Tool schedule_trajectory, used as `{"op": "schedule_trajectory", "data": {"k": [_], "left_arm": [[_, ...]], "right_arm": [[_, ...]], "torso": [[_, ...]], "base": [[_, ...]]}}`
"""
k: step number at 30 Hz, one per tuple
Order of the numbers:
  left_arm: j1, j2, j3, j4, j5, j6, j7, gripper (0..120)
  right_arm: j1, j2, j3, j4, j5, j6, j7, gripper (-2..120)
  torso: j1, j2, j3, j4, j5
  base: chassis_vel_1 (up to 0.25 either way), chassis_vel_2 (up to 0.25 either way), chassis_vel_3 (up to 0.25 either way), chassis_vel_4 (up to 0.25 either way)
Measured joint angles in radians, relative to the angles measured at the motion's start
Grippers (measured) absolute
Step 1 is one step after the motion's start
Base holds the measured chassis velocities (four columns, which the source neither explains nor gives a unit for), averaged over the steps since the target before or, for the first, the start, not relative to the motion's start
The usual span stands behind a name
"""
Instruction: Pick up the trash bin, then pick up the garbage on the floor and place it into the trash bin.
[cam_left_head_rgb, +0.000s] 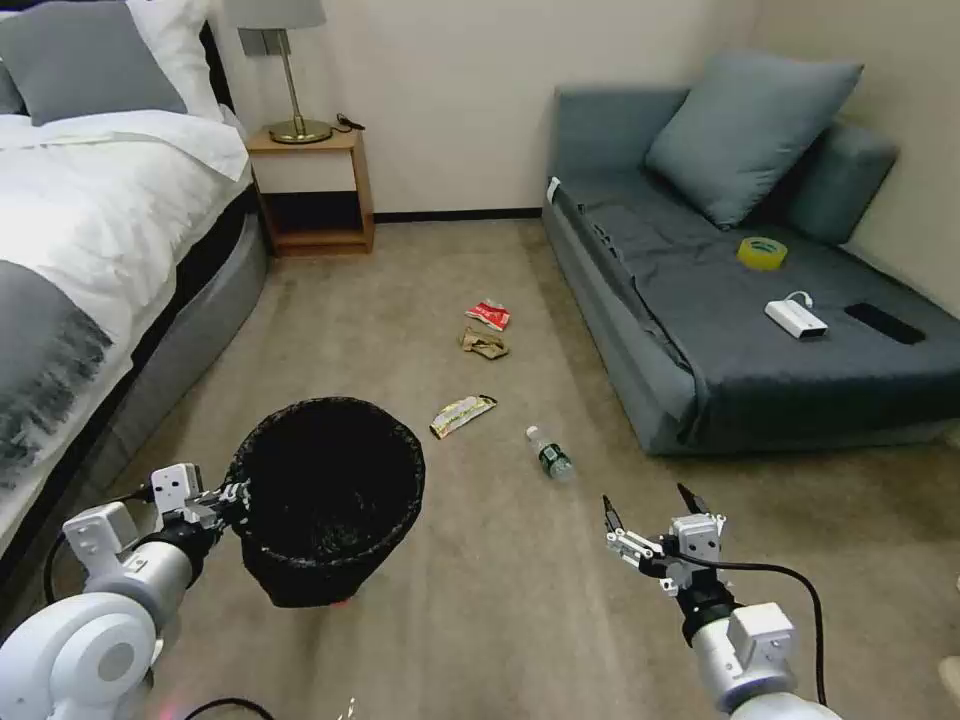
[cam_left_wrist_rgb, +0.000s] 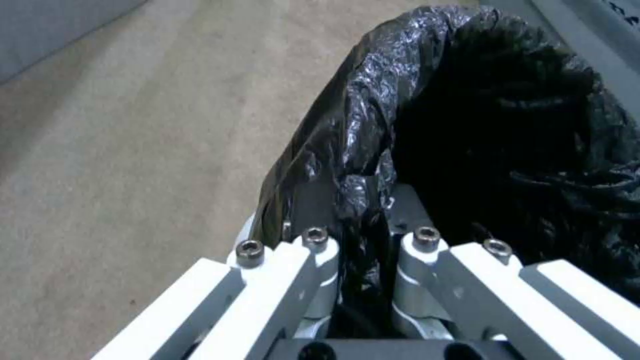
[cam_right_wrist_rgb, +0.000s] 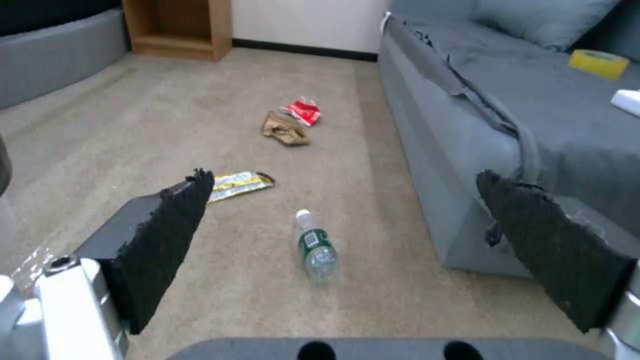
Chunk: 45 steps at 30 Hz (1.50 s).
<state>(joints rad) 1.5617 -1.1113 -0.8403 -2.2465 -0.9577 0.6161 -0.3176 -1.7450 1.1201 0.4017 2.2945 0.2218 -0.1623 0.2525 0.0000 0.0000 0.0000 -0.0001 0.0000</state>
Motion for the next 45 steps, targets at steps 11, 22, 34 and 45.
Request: {"op": "schedule_trajectory", "data": {"k": [11,22,34,45], "left_arm": [[-0.004,0.004,-0.013,0.01,-0.008,-0.001,0.0,6],[-0.007,0.012,-0.021,0.014,-0.016,-0.003,0.001,6],[-0.011,0.012,-0.022,0.017,-0.019,-0.004,0.001,6],[-0.012,0.01,-0.019,0.028,-0.013,-0.005,0.001,6]], "right_arm": [[0.005,-0.004,-0.004,0.0,0.003,-0.011,0.001,100],[0.009,-0.007,-0.01,-0.002,0.005,-0.012,0.002,100],[0.022,-0.016,-0.02,-0.01,0.008,-0.012,0.003,100],[0.038,-0.022,-0.049,-0.032,0.009,-0.01,0.004,100]], "torso": [[0.0,0.0,0.0,0.0001,-0.0001],[0.0,0.0,0.0,0.0001,-0.0002],[0.0,0.0,0.0,0.0002,-0.0003],[0.0,0.0,0.0,0.0002,0.0]], "base": [[-0.078,0.083,0.086,-0.076],[-0.123,0.112,0.109,-0.112],[-0.147,0.156,0.161,-0.154],[-0.166,0.16,0.167,-0.164]]}}
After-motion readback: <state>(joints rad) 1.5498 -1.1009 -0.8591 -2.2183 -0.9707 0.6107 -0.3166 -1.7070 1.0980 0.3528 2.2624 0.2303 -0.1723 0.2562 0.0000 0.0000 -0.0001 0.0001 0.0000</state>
